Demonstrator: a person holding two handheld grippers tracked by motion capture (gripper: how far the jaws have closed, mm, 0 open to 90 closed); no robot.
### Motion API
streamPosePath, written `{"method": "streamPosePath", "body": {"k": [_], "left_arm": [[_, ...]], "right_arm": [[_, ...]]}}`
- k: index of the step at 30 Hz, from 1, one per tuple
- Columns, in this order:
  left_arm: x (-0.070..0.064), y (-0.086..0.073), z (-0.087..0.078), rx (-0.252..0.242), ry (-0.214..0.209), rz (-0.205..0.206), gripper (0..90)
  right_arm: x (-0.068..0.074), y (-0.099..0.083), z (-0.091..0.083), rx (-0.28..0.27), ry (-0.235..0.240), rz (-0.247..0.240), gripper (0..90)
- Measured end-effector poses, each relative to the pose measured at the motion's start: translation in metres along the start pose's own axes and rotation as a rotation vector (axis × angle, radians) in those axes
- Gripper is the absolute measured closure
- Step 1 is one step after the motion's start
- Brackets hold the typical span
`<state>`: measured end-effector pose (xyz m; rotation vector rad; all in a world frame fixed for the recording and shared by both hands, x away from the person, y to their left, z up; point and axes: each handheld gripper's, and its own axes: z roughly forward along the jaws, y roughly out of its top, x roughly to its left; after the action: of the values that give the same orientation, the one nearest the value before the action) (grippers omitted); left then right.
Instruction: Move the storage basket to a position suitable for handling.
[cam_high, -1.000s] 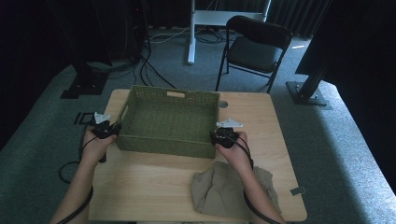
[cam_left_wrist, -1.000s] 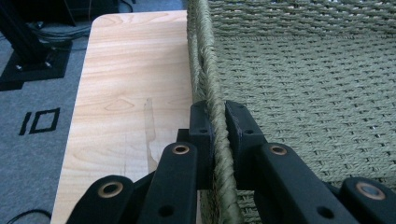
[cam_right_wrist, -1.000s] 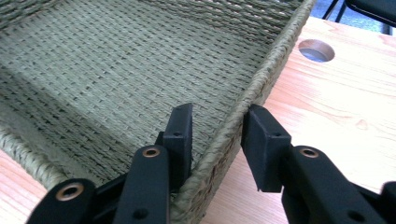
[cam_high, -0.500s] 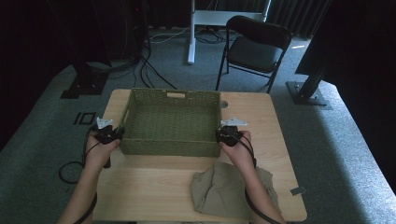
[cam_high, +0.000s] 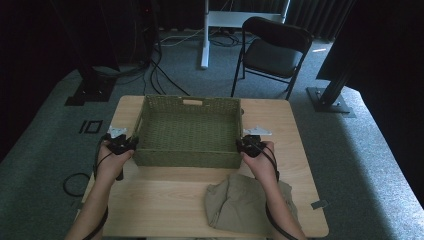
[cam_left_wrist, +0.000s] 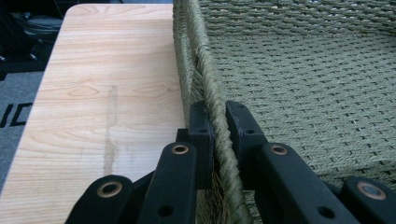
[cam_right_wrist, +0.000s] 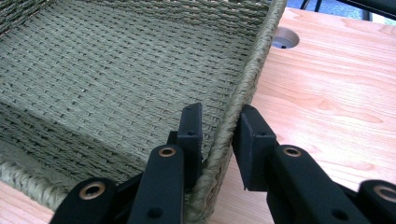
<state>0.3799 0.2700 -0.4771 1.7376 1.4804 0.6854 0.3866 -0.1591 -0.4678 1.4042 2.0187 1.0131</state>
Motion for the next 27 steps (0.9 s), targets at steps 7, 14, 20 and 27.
{"method": "streamPosePath", "body": {"k": [7,14,20,27], "left_arm": [[-0.005,0.001,0.001,0.007,-0.025,0.002,79.5],[0.004,0.015,0.004,-0.052,-0.088,-0.008,54.6],[0.013,0.030,0.009,-0.072,-0.077,-0.034,45.9],[0.013,0.038,0.029,-0.084,-0.046,-0.013,41.4]], "right_arm": [[-0.008,-0.002,-0.003,0.004,0.007,0.018,71.7],[-0.014,0.010,-0.005,-0.065,-0.004,0.023,53.1],[-0.017,0.027,0.005,-0.095,-0.034,0.077,47.8],[-0.018,0.030,0.030,-0.084,-0.082,0.157,48.7]]}}
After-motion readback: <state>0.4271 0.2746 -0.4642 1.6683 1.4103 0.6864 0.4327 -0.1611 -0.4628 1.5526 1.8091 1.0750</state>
